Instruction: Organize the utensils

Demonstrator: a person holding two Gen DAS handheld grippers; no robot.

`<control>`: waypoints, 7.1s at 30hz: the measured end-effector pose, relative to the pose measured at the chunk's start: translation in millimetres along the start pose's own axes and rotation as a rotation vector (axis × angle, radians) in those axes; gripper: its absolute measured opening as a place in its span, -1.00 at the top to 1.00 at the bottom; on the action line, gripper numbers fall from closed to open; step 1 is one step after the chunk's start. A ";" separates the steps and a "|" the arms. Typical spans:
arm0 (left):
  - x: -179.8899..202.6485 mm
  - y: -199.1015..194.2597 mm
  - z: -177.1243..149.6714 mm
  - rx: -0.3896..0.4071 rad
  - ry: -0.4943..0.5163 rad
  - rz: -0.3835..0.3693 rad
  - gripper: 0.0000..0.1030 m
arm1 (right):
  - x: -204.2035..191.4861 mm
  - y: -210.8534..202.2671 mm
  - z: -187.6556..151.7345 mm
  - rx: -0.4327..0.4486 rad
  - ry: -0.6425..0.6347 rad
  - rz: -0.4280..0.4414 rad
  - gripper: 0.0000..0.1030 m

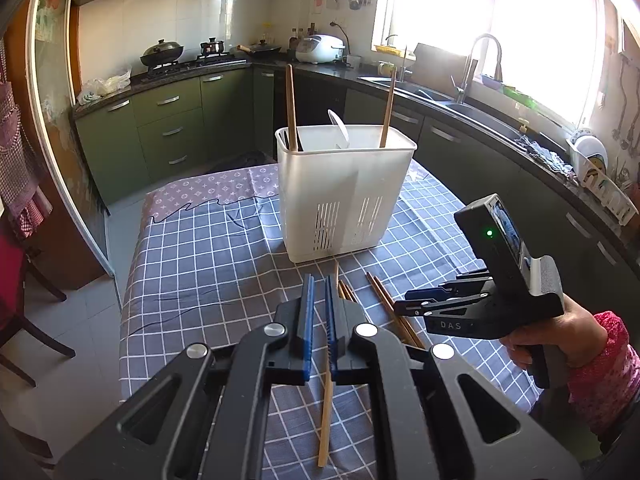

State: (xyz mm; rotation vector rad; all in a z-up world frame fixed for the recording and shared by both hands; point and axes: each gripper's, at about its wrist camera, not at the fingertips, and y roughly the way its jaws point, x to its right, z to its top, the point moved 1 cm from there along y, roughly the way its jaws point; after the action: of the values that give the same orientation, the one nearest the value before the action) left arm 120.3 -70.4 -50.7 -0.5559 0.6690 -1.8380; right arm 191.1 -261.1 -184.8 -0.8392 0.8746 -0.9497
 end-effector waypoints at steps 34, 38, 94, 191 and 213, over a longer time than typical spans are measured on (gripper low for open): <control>8.0 150.7 -14.5 -0.495 0.048 -0.092 0.46 | -3.0 3.5 -6.4 -0.008 -0.068 -0.097 0.87; 10.3 159.3 -16.6 -0.516 0.069 -0.072 0.63 | 3.8 -1.1 -10.6 -0.004 -0.062 -0.080 0.87; 13.2 -24.2 42.2 -0.071 0.120 -0.106 0.89 | -13.2 -174.7 -43.6 0.365 -0.084 0.016 0.87; 27.1 117.1 -34.1 -0.412 -0.056 -0.023 0.46 | 59.6 -108.5 -31.9 0.281 0.050 -0.062 0.18; 41.7 165.2 -17.0 -0.478 -0.021 0.001 0.61 | 80.6 -99.4 -37.3 0.245 0.108 -0.021 0.15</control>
State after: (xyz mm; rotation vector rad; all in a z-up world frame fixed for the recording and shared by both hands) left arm 207.2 -154.3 -172.1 -0.8825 1.1041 -1.6686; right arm 152.0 -376.8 -131.2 -0.5924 0.8229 -1.1035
